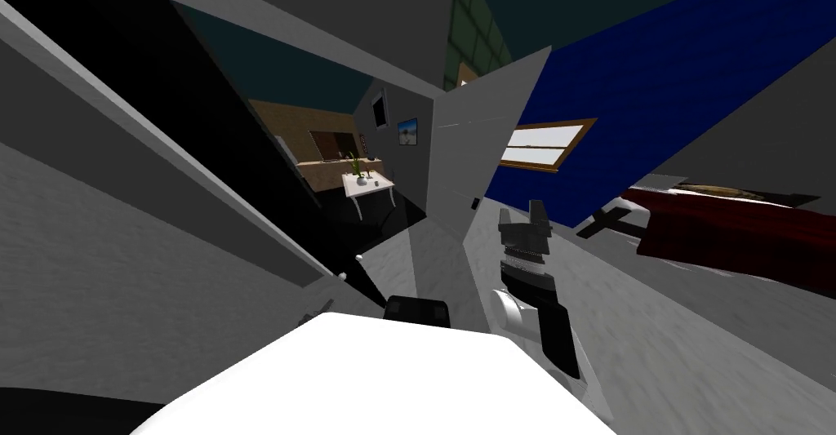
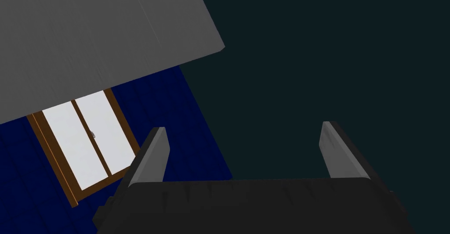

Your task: Pull the door open

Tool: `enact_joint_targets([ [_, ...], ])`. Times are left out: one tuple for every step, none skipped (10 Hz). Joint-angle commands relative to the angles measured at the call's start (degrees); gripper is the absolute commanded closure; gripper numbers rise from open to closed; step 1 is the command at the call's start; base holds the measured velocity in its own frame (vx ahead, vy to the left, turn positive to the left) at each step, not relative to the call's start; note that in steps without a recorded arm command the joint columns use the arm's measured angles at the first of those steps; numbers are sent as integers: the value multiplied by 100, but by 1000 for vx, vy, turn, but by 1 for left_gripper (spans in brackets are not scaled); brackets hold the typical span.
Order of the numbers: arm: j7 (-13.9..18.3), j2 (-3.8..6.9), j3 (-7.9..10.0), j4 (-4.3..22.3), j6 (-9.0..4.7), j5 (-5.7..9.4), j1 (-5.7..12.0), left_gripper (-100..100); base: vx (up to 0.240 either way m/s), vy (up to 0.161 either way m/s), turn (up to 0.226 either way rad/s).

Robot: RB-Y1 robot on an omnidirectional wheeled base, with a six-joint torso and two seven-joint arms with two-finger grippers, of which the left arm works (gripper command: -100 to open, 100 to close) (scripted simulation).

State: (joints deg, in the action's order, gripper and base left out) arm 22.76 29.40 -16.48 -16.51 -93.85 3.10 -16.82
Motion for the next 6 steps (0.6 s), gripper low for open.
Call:
enact_joint_targets([
  [-35, -25, -43, -145, -110, -14, -70, -100, -80, 107, 114],
  [-35, -25, -43, -145, -110, -14, -70, -100, -64, 112, 28],
  [-41, -24, -53, -149, -172, -18, -89, -100, -45, 87, 0],
  [-51, -23, -70, -156, -295, -24, -121, -100, -61, 72, -70],
  [-55, -22, -76, -158, -347, -26, -132, -100, -81, 35, -58],
  [-58, -22, -82, -160, -406, -28, -143, -100, -88, 33, -20],
])
